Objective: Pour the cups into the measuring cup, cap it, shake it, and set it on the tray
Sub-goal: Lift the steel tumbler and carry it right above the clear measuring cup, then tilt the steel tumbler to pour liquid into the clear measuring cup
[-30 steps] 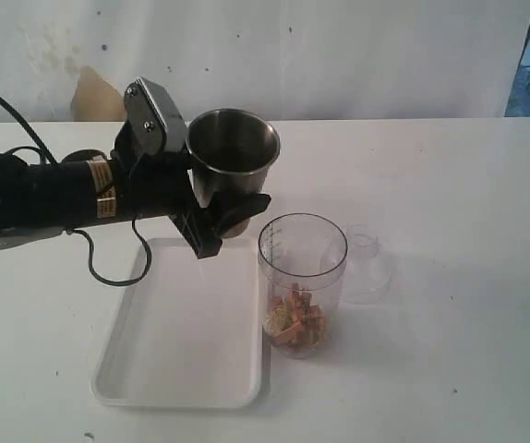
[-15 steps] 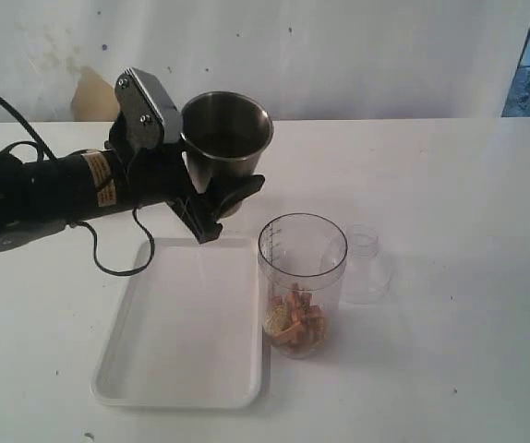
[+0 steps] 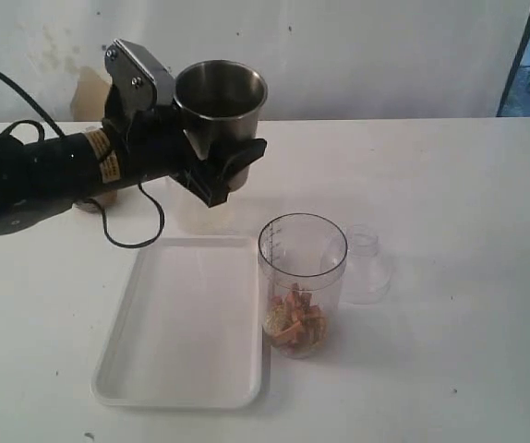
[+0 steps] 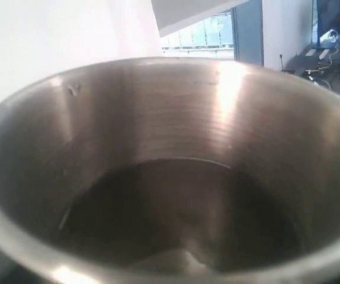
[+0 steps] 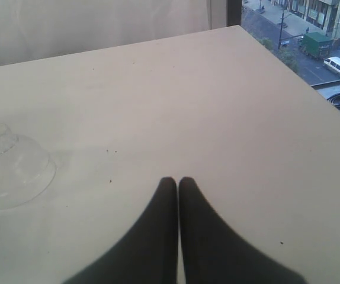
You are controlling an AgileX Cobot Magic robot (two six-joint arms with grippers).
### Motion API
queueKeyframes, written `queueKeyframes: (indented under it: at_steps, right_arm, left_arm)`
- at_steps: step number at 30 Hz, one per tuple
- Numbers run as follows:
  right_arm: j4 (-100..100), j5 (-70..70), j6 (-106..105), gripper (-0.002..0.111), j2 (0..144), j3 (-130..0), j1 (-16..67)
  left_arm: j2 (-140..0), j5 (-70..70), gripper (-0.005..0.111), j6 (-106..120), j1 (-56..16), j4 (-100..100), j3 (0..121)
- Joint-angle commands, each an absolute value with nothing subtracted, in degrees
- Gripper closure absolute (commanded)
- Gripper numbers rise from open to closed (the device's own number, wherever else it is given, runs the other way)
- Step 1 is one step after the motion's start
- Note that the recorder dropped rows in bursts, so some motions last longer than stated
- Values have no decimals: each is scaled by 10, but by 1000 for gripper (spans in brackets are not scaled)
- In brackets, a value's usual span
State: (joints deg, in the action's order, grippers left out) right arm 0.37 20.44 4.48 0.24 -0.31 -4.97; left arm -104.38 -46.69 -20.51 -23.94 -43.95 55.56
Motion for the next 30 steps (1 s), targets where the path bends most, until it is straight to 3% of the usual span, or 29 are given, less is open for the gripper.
queueKeyframes:
  at_steps: [1,30]
  right_arm:
    - [4,201,48,108,0,0,-51]
    - [4,201,48,108,0,0,-51]
  left_arm:
    - [-1062,-493,107,-267,-241,-436,586]
    - [-1079,-521,107,-112,-262,-506,594]
